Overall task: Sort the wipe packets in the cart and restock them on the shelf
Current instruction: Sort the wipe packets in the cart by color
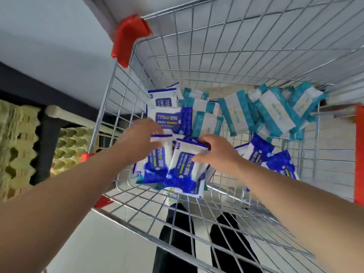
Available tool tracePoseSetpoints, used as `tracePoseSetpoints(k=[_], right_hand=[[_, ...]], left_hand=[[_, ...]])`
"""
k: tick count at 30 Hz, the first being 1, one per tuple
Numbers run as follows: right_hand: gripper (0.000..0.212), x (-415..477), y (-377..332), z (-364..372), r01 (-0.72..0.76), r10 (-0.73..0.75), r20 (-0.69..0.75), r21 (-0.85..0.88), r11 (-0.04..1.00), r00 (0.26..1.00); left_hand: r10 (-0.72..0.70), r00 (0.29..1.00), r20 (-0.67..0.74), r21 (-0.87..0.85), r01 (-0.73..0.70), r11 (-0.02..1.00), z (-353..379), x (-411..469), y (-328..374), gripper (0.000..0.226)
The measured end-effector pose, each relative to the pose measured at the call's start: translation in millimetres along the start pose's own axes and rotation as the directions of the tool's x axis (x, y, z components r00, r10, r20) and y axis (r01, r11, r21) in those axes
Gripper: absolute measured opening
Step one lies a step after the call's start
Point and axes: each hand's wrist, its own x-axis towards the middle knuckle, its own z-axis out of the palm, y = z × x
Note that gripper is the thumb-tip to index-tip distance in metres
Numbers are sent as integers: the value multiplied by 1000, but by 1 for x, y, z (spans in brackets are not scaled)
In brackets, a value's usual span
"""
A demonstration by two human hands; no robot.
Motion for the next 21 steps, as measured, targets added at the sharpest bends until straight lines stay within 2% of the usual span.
tracePoseSetpoints(k=[2,5,10,12,15,21], right_hand=[[38,0,3,-7,-23,23,-4,88,996,1000],[52,-1,6,-9,-73,75,-1,177,982,997],[45,-3,10,-3,-75,73,17,246,966,997],[39,-4,9,-5,-62,57,26,264,963,998],[29,-10,8,-20,-59,47,47,305,951,998],[27,-39,36,-88,-96,92,26,282,955,995]], left_hand=[[48,998,-27,-21,-48,999,-2,11,2,35],[39,997,62,-14,-38,999,2,20,2,34],[19,989,146,2,-19,1000,3,15,-3,32],[31,986,161,-49,-23,999,-4,13,1,30],[5,977,213,-147,27,989,-21,11,17,41],[81,981,178,-190,-46,981,-32,27,80,31]])
